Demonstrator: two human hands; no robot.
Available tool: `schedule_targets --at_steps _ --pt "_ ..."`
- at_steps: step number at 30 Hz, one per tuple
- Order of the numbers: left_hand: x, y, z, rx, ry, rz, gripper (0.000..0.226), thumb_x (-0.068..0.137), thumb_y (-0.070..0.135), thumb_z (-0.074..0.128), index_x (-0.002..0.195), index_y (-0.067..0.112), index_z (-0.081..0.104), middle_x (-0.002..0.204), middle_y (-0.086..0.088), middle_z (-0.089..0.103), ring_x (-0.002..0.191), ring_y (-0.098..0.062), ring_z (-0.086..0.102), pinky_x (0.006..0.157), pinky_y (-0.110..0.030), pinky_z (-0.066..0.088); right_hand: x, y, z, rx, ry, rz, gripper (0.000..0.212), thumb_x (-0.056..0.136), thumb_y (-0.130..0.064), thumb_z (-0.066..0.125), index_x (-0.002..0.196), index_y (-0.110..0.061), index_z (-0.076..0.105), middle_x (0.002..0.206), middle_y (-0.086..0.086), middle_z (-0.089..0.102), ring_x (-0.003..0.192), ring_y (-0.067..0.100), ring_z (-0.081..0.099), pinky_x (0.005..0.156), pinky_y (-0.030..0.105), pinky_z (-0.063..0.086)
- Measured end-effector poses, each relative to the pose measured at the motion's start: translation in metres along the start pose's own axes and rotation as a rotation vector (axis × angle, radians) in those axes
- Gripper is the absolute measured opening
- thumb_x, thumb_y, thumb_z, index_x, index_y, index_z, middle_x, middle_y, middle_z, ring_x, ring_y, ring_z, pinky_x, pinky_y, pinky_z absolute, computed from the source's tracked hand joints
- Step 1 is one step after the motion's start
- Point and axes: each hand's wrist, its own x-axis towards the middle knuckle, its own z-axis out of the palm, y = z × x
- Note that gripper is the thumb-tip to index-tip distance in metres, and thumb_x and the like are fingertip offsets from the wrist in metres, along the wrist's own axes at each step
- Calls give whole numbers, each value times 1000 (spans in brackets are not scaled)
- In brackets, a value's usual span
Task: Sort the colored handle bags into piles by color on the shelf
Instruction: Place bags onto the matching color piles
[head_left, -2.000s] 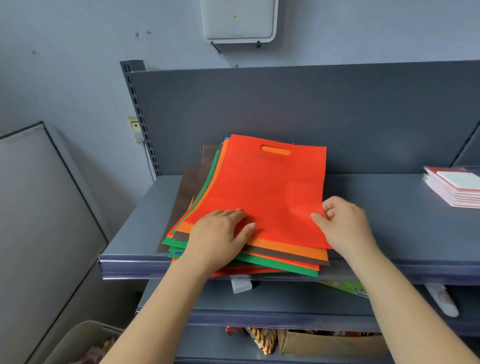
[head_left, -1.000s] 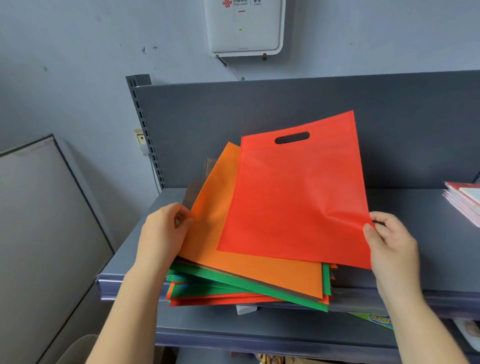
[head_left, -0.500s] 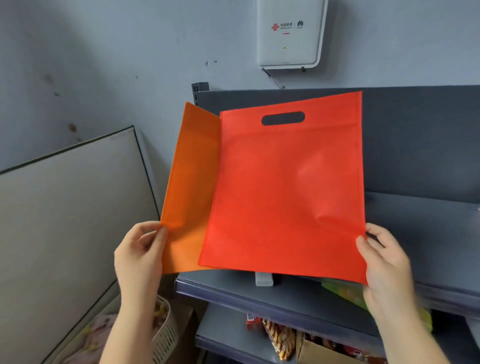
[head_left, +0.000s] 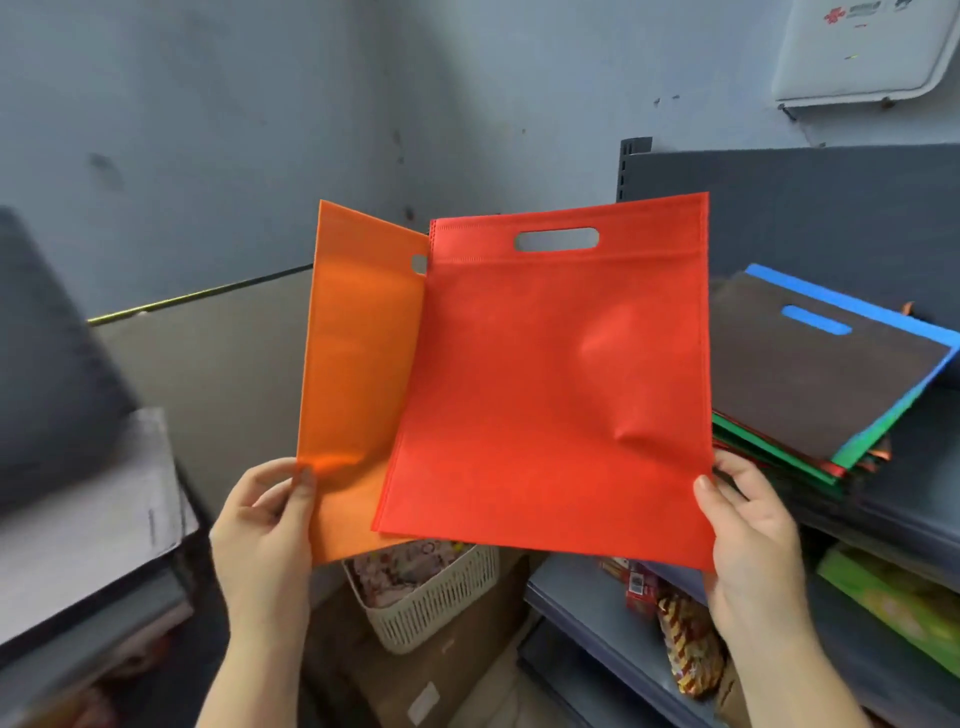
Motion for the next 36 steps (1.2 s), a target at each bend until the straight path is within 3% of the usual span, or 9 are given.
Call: schedule_targets --at_steps 8,14,23,28,36 --pt "-10 29 -123 -6 255 -2 20 89 20 62 74 34 67 68 8 71 45 -3 54 41 -14 43 -40 26 95 110 -221 137 29 95 2 46 88 -22 61 74 -8 73 64 1 67 59 15 54" --pt "-19 40 -199 -17 451 -30 4 80 30 64 79 27 65 73 5 73 57 -6 64 50 -19 52 -78 42 160 162 -428 249 27 96 0 45 93 -21 61 76 -8 73 65 3 68 60 17 56" --pt "-24 53 -281 6 579 -8 9 78 30 65 75 37 69 70 2 73 61 -6 65 56 -22 53 -128 53 233 178 -592 321 24 96 -4 47 94 -22 63 78 -4 74 66 4 68 56 18 54" --pt "-27 58 -327 1 644 -21 5 76 32 67 76 36 69 69 2 71 60 -11 62 62 -40 50 -166 50 264 195 -641 353 24 96 -4 48 94 -23 63 77 -2 74 63 6 68 54 20 56" --pt "-42 70 -425 21 750 -6 3 74 32 68 74 34 69 74 2 72 69 -14 65 64 -30 52 -250 44 322 258 -767 410 28 96 0 46 94 -22 62 75 -2 74 60 6 68 55 18 55"
